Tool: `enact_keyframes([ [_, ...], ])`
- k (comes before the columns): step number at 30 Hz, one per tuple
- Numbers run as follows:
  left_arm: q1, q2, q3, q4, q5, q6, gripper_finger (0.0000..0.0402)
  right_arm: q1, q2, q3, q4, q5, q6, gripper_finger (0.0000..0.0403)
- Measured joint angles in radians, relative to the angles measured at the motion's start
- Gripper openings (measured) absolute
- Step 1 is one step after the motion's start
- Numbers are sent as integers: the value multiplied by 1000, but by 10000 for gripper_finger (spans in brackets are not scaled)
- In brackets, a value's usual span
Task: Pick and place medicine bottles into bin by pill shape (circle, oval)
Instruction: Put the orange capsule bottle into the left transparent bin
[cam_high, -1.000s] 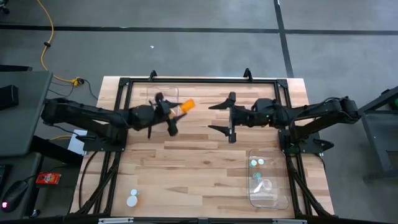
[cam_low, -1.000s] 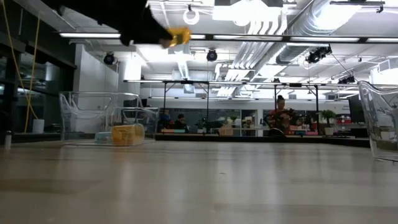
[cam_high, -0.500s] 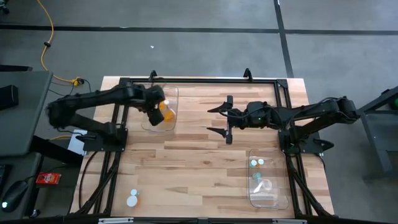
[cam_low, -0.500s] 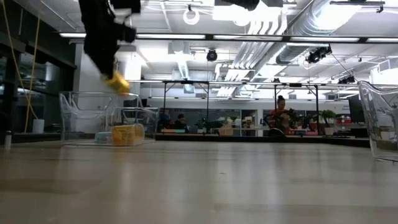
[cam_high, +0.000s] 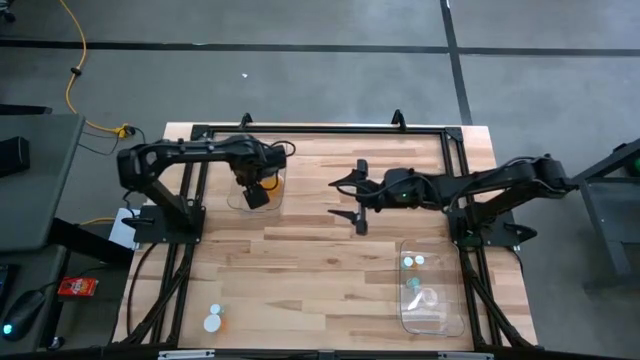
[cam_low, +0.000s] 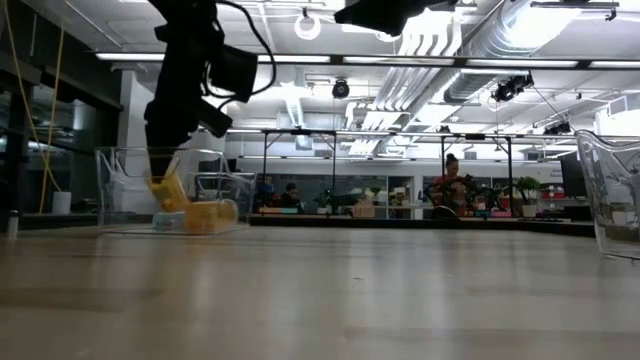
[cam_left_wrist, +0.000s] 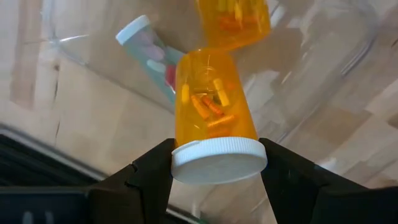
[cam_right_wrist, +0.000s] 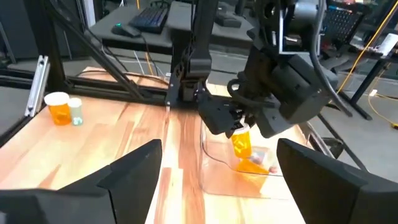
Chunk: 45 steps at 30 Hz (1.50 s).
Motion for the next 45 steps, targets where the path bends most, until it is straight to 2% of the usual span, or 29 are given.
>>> enact_keyframes([
  [12,-1,39,0,0,-15,50,203,0,18,0,22,0,0,312],
  [20,-1,39,0,11,-52,67,242,0,18,0,20,0,20,312],
  [25,-1,38,5,-20,-78,84,247,0,18,0,20,0,20,312],
  [29,-1,36,49,-49,-98,82,247,0,18,0,20,-1,19,312],
  [35,-1,3,198,-77,-127,57,248,0,18,0,20,-1,20,312],
  [37,-7,-47,227,-5,-125,57,248,0,18,0,20,-1,22,312],
  [40,-22,-168,208,183,-85,66,248,0,18,0,17,-1,19,312],
  [42,-41,-271,158,356,-47,65,248,0,18,-1,12,-1,18,312],
  [45,-87,-435,18,642,14,66,248,-1,18,-38,82,0,7,312],
])
